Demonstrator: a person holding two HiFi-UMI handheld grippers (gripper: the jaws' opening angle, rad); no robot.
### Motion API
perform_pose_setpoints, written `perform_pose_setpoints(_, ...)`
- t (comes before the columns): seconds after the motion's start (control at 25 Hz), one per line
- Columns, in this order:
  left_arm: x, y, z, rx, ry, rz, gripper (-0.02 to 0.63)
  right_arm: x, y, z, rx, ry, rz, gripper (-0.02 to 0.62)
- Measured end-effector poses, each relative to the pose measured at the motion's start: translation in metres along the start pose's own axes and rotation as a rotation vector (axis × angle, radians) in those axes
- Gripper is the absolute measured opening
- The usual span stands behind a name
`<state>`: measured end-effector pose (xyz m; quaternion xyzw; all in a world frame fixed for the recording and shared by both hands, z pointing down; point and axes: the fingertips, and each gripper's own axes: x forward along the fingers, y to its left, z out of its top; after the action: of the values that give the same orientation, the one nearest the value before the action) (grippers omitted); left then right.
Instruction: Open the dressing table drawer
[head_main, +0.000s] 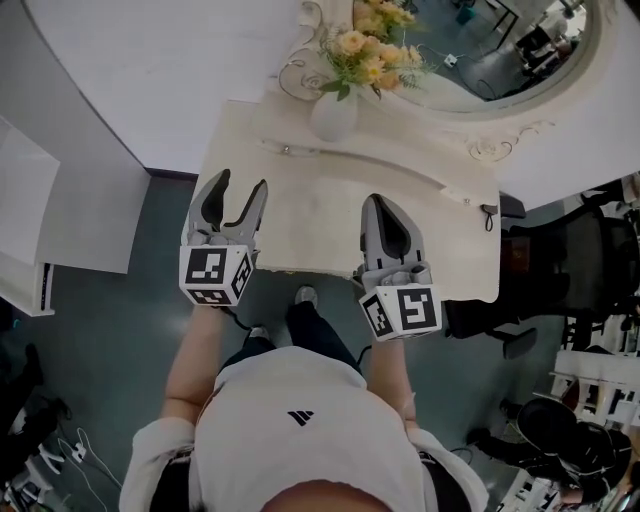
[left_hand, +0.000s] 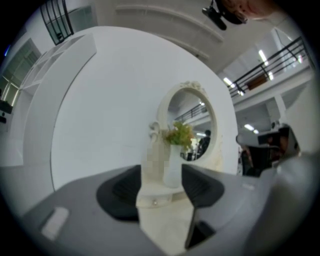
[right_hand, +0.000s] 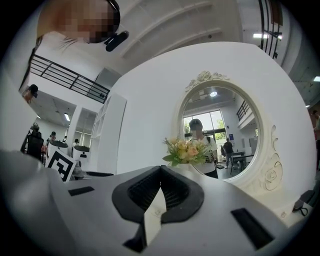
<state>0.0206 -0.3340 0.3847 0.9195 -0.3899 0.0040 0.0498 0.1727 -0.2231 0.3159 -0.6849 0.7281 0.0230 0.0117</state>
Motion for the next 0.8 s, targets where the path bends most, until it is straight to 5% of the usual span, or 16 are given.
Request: perform_pose_setpoints(0.8,0.110,-0.006,-0.112,0.001,0.245,0.089,0.261,0.046,-0.075,-0.041,0.032,0.097,0.079,-0.006)
